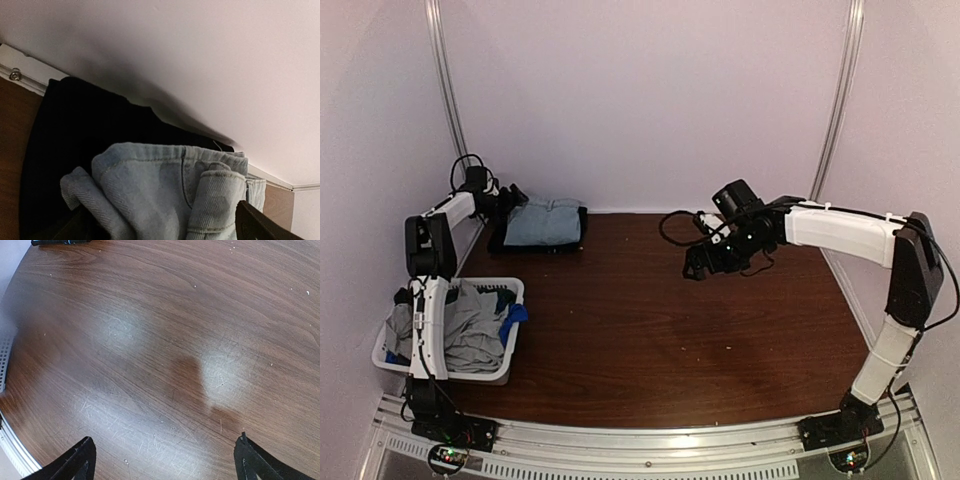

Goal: Fold and stack the mixed laundry pile
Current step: Adjust the square-folded skirt at the corner of the board.

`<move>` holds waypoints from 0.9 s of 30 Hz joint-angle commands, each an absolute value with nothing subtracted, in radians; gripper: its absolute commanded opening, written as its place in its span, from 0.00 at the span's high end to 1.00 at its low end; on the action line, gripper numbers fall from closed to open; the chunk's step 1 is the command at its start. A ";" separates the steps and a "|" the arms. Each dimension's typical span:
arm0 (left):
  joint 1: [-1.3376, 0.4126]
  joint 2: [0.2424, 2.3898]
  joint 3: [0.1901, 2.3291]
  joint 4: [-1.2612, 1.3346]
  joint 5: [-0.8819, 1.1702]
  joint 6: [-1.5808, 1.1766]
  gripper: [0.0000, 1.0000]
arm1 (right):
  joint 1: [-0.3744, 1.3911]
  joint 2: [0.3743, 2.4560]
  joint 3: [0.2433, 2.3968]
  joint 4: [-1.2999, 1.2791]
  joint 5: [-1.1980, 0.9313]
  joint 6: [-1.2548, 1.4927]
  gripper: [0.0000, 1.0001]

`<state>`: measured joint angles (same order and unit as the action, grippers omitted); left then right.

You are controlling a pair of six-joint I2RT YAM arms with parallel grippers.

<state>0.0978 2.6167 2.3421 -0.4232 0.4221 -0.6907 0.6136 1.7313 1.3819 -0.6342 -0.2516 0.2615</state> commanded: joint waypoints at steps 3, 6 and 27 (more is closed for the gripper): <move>0.109 2.698 2.425 -0.207 0.588 -0.744 0.02 | 0.616 1.761 1.443 -0.652 -0.254 0.258 0.03; 0.108 2.699 2.427 -0.118 0.646 -0.745 0.02 | 0.616 1.764 1.446 -0.650 -0.258 0.261 0.03; 0.198 2.528 2.361 -0.336 0.191 -0.467 0.05 | 0.617 1.733 1.431 -0.668 -0.251 0.270 0.01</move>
<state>0.1570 2.6347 2.3222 -0.1688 0.4789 -0.5945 0.6136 1.7561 1.4204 -0.6590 -0.2649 0.2619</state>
